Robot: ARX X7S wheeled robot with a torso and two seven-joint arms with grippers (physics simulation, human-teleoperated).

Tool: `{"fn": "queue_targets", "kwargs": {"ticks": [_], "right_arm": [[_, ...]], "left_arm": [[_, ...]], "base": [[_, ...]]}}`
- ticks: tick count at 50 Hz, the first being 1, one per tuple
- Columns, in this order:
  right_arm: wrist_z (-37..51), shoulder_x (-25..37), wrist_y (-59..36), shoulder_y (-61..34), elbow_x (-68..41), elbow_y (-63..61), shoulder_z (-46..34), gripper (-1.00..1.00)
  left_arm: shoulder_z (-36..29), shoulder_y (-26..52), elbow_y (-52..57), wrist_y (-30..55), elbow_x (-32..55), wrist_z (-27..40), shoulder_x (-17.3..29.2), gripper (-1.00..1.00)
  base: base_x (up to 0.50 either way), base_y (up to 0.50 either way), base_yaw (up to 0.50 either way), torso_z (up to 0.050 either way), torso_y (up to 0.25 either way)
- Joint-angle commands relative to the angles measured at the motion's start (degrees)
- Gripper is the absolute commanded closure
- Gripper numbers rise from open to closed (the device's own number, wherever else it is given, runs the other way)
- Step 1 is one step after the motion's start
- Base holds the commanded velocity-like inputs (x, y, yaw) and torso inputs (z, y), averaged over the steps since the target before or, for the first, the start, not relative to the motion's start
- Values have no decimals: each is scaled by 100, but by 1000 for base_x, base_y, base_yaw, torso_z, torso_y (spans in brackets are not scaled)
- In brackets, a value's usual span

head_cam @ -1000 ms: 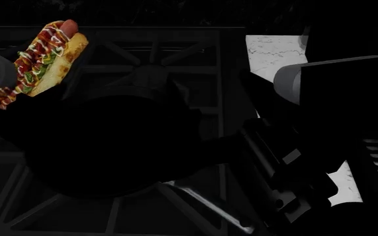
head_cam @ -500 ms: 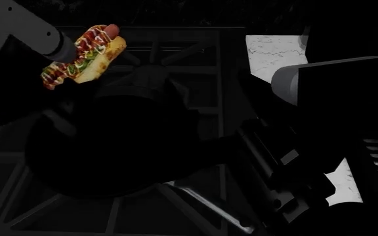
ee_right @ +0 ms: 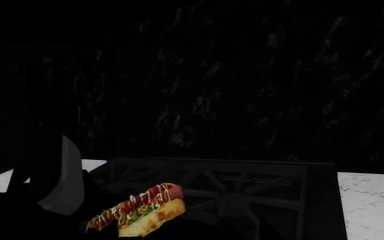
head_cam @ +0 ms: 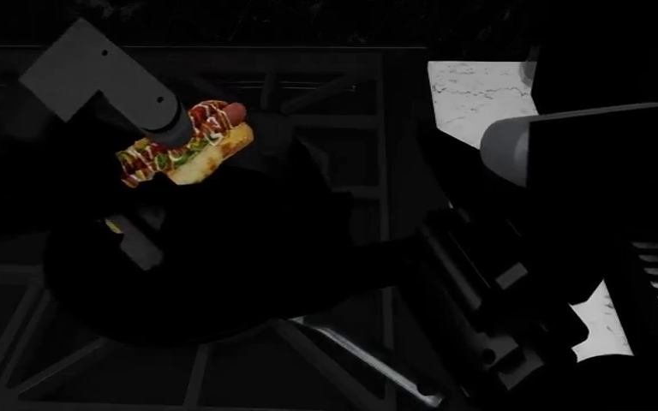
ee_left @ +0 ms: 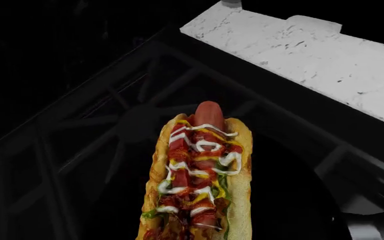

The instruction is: Pick the hot dog from the plate and place it in the pan.

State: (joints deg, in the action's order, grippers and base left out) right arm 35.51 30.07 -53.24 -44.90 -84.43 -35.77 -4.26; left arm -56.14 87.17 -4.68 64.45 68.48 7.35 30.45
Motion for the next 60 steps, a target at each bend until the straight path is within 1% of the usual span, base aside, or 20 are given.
{"fn": "queue_targets", "kwargs": {"ticks": [1,14,27,42,59,60], "right_arm": [[-33,-26,40,23,35,4,78,-100],[-78,-24,81,56,97,33,46,-100],[-124,1,126,103,134,45,40,-100],[-267,3,224,219,262,100,35,-100],[-203,22,244,197,194,56,15,-100],[-195,25,242,193,186,52,13,-100]], "left_arm": [[-192,58,6,141,-95,-228,-31,100],[-342,27,79,177,-95,-469,34,100],[-451,-28,-184,37,-237,-639,-63,100],[-565,-46,-455,-50,-398,-704,-163,100],[-532,-56,-462,-16,-334,-655,-109,100],[-526,-56,-459,-9,-319,-657,-106,-100]], "base": [[0,0,0,0,0],[0,0,0,0,1],[0,0,0,0,0],[0,0,0,0,1],[0,0,0,0,0],[0,0,0,0,0]]}}
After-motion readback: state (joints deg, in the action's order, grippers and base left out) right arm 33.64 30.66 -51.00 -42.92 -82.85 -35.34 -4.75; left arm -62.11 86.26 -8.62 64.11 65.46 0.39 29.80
